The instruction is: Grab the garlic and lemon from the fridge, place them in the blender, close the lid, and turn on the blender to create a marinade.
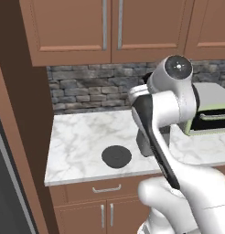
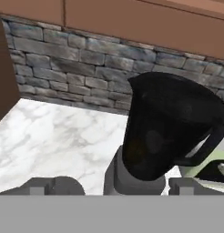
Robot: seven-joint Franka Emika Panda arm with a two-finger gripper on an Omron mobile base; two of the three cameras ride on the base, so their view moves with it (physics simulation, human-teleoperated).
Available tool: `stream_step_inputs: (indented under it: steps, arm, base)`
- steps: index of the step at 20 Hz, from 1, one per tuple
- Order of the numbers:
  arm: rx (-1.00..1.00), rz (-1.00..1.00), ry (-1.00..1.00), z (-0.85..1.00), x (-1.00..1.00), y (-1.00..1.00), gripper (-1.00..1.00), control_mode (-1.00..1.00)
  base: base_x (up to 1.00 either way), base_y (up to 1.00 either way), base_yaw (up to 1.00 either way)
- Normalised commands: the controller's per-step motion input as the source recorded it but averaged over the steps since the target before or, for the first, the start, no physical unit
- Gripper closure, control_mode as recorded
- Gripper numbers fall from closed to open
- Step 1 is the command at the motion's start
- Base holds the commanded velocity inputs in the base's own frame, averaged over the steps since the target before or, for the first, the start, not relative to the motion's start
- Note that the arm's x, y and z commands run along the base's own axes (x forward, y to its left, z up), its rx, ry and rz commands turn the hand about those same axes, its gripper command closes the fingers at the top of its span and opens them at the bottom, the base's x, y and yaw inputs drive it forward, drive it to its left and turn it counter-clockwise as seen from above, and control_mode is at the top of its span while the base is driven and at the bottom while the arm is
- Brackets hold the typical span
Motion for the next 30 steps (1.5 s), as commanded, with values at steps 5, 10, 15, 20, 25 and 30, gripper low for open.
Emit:
stream_step_inputs:
  steps: [5, 10, 15, 20, 25, 30]
  arm:
    - [0.07, -0.29, 0.46, -0.96, -0.85, 1.0, -1.0, -1.0]
    - [0.13, -0.32, 0.5, -1.0, 0.1, 0.58, -1.0, -1.0]
    - [0.25, -0.22, 0.47, -0.73, 0.73, -0.31, -1.0, -1.0]
    - [0.0, 0.08, 0.1, -0.31, 0.25, -0.18, -1.0, -1.0]
    - [0.07, 0.47, -0.14, -0.9, 0.21, -0.36, -1.0, -1.0]
    - [0.02, 0.16, -0.01, -0.46, 0.42, 0.23, -1.0, -1.0]
  base:
    - [0.0, 0.0, 0.0]
    - [0.0, 0.0, 0.0]
    - [0.0, 0.0, 0.0]
    - [0.0, 0.0, 0.0]
    - [0.0, 0.0, 0.0]
    - [0.0, 0.0, 0.0]
